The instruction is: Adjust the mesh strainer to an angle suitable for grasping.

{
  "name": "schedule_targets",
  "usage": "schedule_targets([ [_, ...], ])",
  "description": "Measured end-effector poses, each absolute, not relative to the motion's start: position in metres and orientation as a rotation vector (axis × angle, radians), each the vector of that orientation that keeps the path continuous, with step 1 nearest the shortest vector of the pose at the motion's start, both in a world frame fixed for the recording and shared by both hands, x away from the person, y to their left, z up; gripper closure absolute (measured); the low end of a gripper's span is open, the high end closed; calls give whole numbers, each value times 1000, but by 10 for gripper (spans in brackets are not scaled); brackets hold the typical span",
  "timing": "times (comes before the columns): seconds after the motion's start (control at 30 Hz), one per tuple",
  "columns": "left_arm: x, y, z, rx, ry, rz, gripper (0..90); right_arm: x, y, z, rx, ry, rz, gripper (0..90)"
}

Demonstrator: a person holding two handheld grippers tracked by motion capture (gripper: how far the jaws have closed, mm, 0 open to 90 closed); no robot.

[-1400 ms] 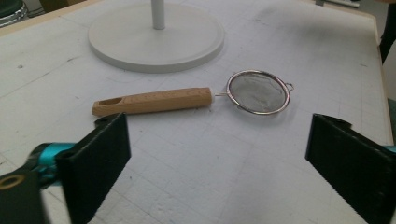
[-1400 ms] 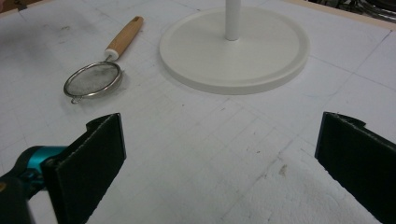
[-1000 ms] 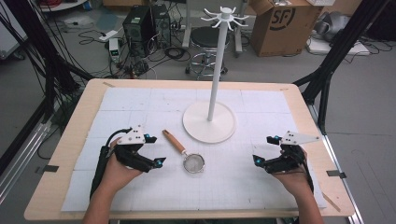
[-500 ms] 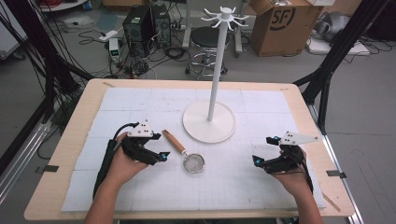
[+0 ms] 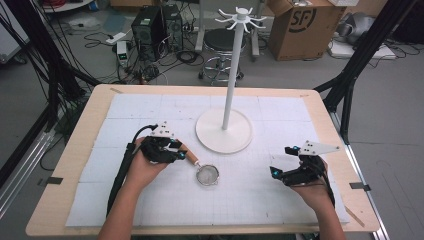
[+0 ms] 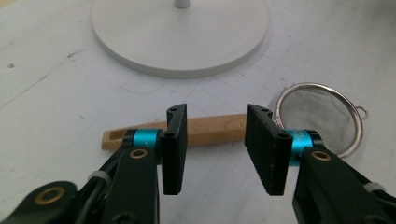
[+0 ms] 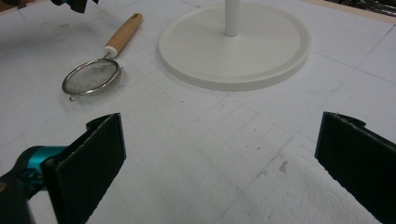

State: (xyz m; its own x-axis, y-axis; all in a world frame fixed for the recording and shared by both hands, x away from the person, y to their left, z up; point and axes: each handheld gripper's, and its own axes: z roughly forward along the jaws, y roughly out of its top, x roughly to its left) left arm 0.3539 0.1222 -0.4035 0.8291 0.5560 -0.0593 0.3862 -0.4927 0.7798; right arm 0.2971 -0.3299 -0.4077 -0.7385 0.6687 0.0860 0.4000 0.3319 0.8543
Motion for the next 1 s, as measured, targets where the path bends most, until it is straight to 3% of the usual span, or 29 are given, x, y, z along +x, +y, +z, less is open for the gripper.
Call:
schedule_targets([
  [0.57, 390, 100, -422, 2148, 849, 254, 862, 297, -327, -411, 968, 2344, 1349, 6],
  [1.0, 397, 99, -437, 2187, 883, 232, 895, 299, -323, -416, 968, 2370, 1320, 7],
])
